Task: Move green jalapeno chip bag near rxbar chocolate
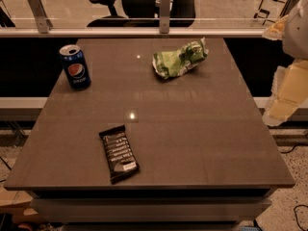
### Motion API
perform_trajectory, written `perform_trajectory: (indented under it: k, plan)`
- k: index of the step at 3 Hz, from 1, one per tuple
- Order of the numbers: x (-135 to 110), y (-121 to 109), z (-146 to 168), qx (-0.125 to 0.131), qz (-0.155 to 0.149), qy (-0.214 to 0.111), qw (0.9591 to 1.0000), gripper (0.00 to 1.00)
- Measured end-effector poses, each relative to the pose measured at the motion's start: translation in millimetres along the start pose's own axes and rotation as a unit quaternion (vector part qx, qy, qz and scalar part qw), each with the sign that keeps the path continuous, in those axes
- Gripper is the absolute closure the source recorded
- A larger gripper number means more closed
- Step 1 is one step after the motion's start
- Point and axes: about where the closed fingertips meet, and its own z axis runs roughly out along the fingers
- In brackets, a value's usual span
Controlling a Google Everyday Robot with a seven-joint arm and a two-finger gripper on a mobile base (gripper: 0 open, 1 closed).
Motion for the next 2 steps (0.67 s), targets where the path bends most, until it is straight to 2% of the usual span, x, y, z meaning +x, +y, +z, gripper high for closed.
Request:
perform_trajectory:
  k: [1,2]
  plan:
    - [-0.1,0.0,-0.1,0.000,0.000,0.000,1.0000,0.00]
    - [-4.5,-5.9,-5.0,0.017,-0.016,0.004,0.9997,0.00]
